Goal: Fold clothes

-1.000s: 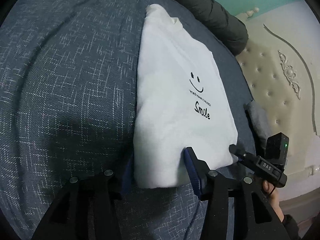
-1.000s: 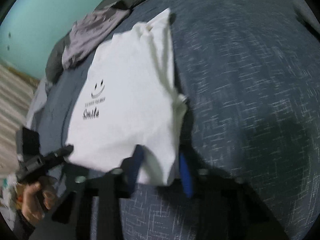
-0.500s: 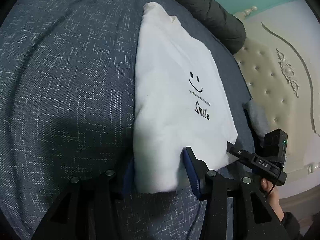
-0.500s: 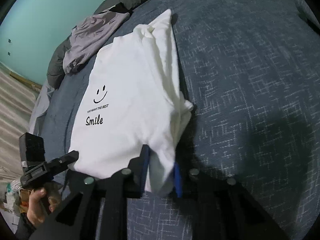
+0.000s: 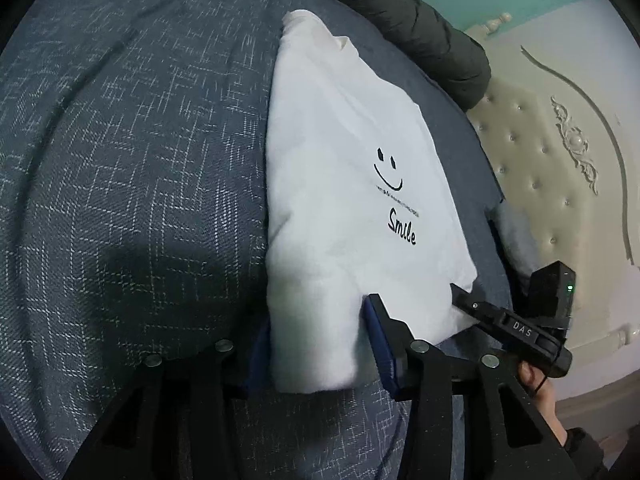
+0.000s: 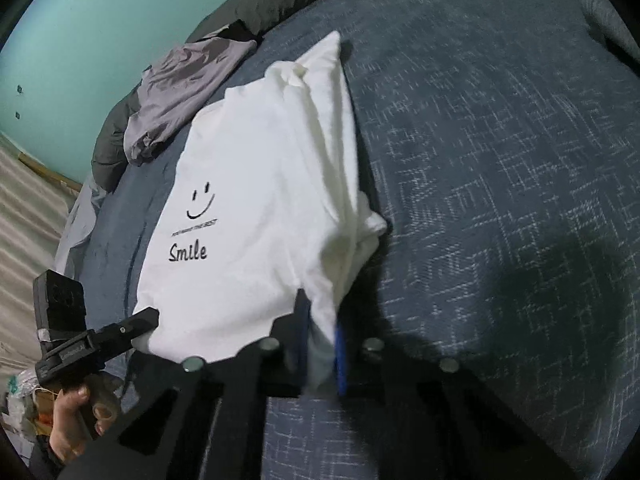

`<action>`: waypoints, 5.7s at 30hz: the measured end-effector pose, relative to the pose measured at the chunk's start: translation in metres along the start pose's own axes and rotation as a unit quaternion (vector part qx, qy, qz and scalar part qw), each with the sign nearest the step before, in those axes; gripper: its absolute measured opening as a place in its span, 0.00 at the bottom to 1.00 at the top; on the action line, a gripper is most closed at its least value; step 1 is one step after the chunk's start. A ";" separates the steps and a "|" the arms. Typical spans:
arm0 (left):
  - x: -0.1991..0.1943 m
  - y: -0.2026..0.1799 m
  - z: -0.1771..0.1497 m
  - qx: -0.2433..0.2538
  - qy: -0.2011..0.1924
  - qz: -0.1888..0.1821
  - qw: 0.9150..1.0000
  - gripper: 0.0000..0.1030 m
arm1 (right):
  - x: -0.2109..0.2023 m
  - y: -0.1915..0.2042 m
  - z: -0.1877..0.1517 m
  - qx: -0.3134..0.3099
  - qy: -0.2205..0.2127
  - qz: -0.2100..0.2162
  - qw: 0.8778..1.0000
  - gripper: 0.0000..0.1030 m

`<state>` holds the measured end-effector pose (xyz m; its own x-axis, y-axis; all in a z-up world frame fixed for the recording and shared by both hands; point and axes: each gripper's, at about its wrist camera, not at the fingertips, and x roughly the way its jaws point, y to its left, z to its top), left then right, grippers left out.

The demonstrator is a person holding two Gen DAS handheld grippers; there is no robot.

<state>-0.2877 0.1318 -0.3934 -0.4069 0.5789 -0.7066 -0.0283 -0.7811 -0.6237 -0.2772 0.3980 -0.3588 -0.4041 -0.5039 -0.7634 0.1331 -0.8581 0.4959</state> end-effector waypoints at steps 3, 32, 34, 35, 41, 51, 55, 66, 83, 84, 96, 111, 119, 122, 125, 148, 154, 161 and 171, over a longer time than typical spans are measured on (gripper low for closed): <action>-0.009 -0.002 0.003 0.011 -0.009 0.002 1.000 0.33 | -0.008 0.007 0.002 -0.009 -0.014 0.012 1.000 0.07; -0.146 -0.220 0.023 0.132 -0.092 -0.061 0.985 0.28 | -0.258 0.041 0.041 -0.026 -0.137 0.091 0.986 0.06; -0.152 -0.237 0.020 0.139 -0.093 -0.067 0.984 0.28 | -0.276 0.038 0.042 -0.025 -0.143 0.092 0.985 0.06; -0.155 -0.245 0.018 0.143 -0.093 -0.071 0.983 0.28 | -0.284 0.037 0.042 -0.026 -0.146 0.093 0.985 0.06; -0.162 -0.283 0.008 0.156 -0.094 -0.084 0.980 0.28 | -0.322 0.032 0.043 -0.039 -0.153 0.088 0.983 0.06; -0.157 -0.335 0.010 0.176 -0.102 -0.085 0.975 0.28 | -0.352 0.011 0.068 -0.058 -0.172 0.081 0.980 0.06; -0.147 -0.357 0.022 0.184 -0.106 -0.079 0.974 0.28 | -0.353 -0.004 0.096 -0.054 -0.177 0.080 0.980 0.06; -0.087 -0.412 0.100 0.185 -0.124 -0.063 0.973 0.28 | -0.336 -0.045 0.224 -0.060 -0.188 0.051 0.979 0.06; 0.066 -0.524 0.090 0.206 -0.055 -0.108 0.971 0.28 | -0.385 -0.209 0.232 -0.030 -0.153 -0.098 0.983 0.06; 0.081 -0.524 0.078 0.205 -0.039 -0.109 0.972 0.28 | -0.381 -0.226 0.217 -0.020 -0.137 -0.103 0.985 0.06; 0.134 -0.498 -0.039 0.165 0.052 -0.097 0.980 0.28 | -0.384 -0.297 0.096 0.036 -0.054 -0.095 0.993 0.06; 0.157 -0.464 -0.075 0.119 0.081 -0.086 0.986 0.29 | -0.355 -0.326 0.051 0.079 -0.031 -0.086 0.993 0.06; 0.134 -0.458 -0.070 0.140 0.065 -0.078 0.985 0.34 | -0.383 -0.331 0.052 0.081 -0.077 -0.116 0.987 0.14; 0.119 -0.461 -0.062 0.152 0.040 -0.068 0.985 0.34 | -0.397 -0.318 0.060 0.061 -0.107 -0.134 0.983 0.14; 0.109 -0.465 -0.053 0.171 0.012 -0.054 0.984 0.34 | -0.400 -0.296 0.069 0.035 -0.129 -0.115 0.984 0.14; 0.176 -0.471 -0.095 0.231 0.059 -0.029 0.971 0.34 | -0.320 -0.333 0.029 0.065 -0.105 -0.141 0.982 0.00; 0.174 -0.473 -0.102 0.244 0.055 -0.022 0.968 0.34 | -0.320 -0.337 0.021 0.078 -0.115 -0.146 0.980 0.00; 0.166 -0.480 -0.100 0.259 0.050 -0.007 0.964 0.34 | -0.351 -0.318 0.031 0.068 -0.169 -0.146 0.972 0.00; 0.165 -0.485 -0.100 0.264 0.047 0.002 0.963 0.33 | -0.330 -0.310 0.048 0.055 -0.138 -0.178 0.973 0.00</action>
<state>-0.2496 0.6299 -0.2412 -0.3236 0.5743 -0.7520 -0.4969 -0.7795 -0.3814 -0.2287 0.8352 -0.2403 -0.6360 -0.1173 -0.7628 -0.1520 -0.9500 0.2728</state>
